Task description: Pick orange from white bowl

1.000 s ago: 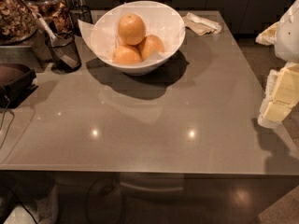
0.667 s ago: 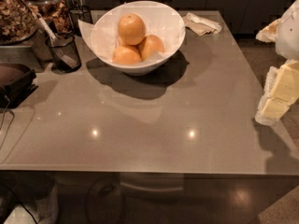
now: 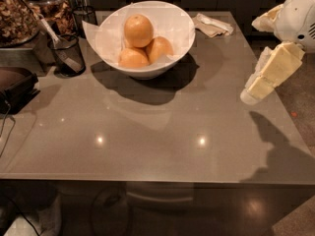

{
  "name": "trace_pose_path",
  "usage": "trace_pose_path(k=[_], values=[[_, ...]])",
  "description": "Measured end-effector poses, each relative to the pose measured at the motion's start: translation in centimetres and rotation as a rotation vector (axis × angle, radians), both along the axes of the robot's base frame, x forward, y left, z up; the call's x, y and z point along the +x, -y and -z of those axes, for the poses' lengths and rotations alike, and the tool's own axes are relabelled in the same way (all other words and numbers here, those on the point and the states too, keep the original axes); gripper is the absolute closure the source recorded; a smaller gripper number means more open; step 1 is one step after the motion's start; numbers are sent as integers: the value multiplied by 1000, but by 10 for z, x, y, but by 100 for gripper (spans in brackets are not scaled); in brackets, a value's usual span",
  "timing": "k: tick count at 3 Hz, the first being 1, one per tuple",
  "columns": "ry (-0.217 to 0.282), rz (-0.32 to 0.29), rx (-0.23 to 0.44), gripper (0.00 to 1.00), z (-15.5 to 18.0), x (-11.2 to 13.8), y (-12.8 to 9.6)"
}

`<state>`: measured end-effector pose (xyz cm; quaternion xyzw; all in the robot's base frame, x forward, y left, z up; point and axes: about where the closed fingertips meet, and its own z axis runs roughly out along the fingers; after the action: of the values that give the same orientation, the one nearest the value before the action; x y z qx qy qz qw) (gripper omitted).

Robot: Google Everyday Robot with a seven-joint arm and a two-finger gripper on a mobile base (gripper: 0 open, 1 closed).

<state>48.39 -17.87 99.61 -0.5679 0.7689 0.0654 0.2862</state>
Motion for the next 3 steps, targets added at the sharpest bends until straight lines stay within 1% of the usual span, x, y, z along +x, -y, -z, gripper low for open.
trace_pose_path(k=[1,2,3], values=[[0,0,0,0,0,0,0],[37,-4,50,0,9,20,-20],[66,-54,144,0,18,53,-53]])
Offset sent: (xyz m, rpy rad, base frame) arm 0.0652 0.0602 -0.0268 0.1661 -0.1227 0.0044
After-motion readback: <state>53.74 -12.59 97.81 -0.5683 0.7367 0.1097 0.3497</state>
